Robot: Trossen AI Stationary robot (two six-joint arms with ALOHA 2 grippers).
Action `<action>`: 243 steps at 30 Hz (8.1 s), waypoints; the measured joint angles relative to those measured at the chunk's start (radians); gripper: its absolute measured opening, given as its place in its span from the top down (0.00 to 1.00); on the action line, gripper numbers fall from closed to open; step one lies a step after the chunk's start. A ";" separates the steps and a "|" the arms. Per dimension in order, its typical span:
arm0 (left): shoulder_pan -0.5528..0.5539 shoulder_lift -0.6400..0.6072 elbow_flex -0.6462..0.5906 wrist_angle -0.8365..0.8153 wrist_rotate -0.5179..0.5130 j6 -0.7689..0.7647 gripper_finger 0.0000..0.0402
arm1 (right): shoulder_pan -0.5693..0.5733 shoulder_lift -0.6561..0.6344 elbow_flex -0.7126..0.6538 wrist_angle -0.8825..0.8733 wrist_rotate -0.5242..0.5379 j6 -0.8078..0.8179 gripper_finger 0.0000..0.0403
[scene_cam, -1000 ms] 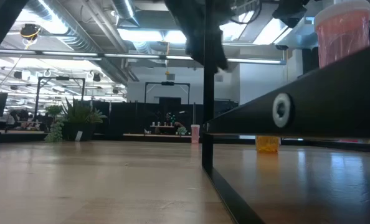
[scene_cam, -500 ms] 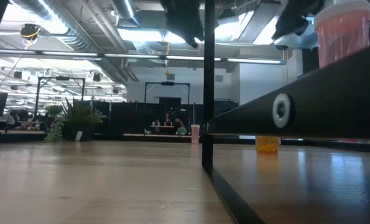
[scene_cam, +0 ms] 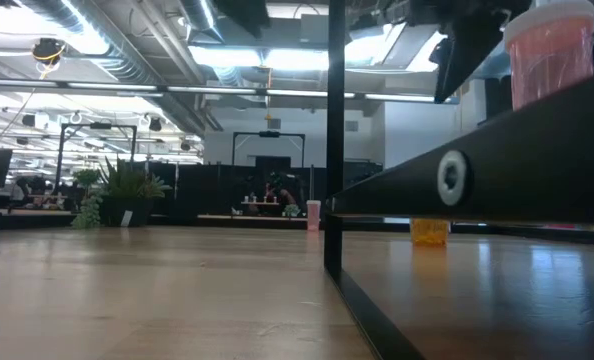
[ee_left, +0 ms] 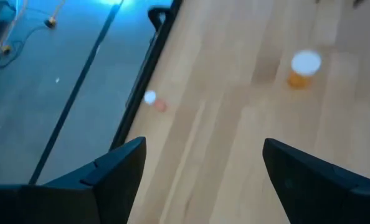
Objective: Pick and place medicine bottles onto shelf by color
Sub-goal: Put the orange pill bottle on the shelf aligned with the other orange pill bottles
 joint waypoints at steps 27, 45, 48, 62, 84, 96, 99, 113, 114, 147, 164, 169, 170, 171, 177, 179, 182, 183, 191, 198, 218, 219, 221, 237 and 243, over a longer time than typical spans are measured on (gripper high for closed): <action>0.020 -0.038 0.000 -0.156 0.433 0.219 0.21 | 0.000 0.097 0.038 -0.003 -0.033 -0.018 0.51; 0.020 -0.037 0.000 -0.143 0.431 0.218 0.21 | 0.000 0.097 0.038 -0.001 -0.032 -0.002 0.51; 0.020 -0.037 0.000 -0.143 0.431 0.218 0.21 | 0.000 0.097 0.038 -0.001 -0.032 0.039 0.51; 0.020 -0.037 0.000 -0.144 0.431 0.218 0.21 | 0.000 0.108 0.036 0.019 -0.019 0.062 0.30; 0.020 -0.037 0.001 -0.076 0.431 0.217 0.21 | 0.000 0.152 -0.200 0.291 0.038 0.068 0.11; 0.020 -0.037 0.001 -0.074 0.430 0.217 0.21 | -0.008 0.152 -0.338 0.454 0.012 0.057 0.11; 0.020 -0.037 0.001 -0.072 0.430 0.217 0.21 | -0.009 0.152 -0.367 0.503 0.012 0.055 0.11; 0.020 -0.037 0.001 -0.070 0.430 0.217 0.21 | -0.039 0.155 -0.441 0.626 -0.007 0.061 0.24; 0.020 -0.037 0.001 -0.070 0.430 0.217 0.21 | -0.039 0.158 -0.441 0.629 -0.007 0.062 0.26; 0.019 -0.037 0.001 -0.027 0.429 0.218 0.21 | 0.055 0.044 -0.316 0.385 -0.006 0.193 0.49; 0.020 -0.037 0.001 0.036 0.584 0.298 0.21 | 0.385 -0.195 -0.251 -0.042 0.094 0.859 0.49; 0.012 -0.037 0.001 0.036 0.585 0.290 0.21 | 0.530 -0.196 -0.251 -0.117 0.093 1.115 0.49; 0.012 -0.037 0.001 0.036 0.585 0.289 0.21 | 0.556 -0.196 -0.251 -0.123 0.095 1.167 0.49; 0.012 -0.037 0.001 0.036 0.585 0.289 0.21 | 0.581 -0.196 -0.251 -0.130 0.096 1.222 0.49; 0.012 -0.037 0.001 0.036 0.587 0.290 0.21 | 0.732 -0.163 -0.251 -0.220 0.078 1.522 0.49; 0.012 -0.037 0.001 0.036 0.587 0.290 0.21 | 0.769 -0.143 -0.251 -0.241 0.056 1.617 0.49; 0.012 -0.037 0.001 0.036 0.587 0.290 0.21 | 0.811 -0.112 -0.251 -0.235 0.010 1.709 0.49; 0.012 -0.037 0.001 0.036 0.586 0.290 0.21 | 0.823 -0.100 -0.251 -0.229 -0.008 1.733 0.49; 0.012 -0.037 0.001 0.035 0.586 0.290 0.21 | 0.900 -0.031 -0.251 -0.132 -0.086 1.840 0.49; 0.012 -0.037 0.001 0.035 0.586 0.290 0.21 | 0.918 0.029 -0.251 -0.073 -0.086 1.861 0.49; 0.012 -0.037 0.001 0.035 0.586 0.291 0.21 | 0.918 0.066 -0.251 -0.014 -0.094 1.846 0.45; 0.012 -0.037 0.001 0.035 0.586 0.290 0.21 | 0.918 0.066 -0.251 -0.014 -0.094 1.845 0.43; 0.012 -0.037 0.001 0.035 0.586 0.291 0.21 | 0.918 0.066 -0.251 -0.014 -0.094 1.843 0.41; 0.012 -0.037 0.001 0.035 0.586 0.291 0.21 | 0.918 0.048 -0.251 -0.020 -0.094 1.838 0.36; 0.012 -0.037 0.000 0.034 0.586 0.291 0.21 | 0.918 0.010 -0.251 -0.020 -0.094 1.838 0.36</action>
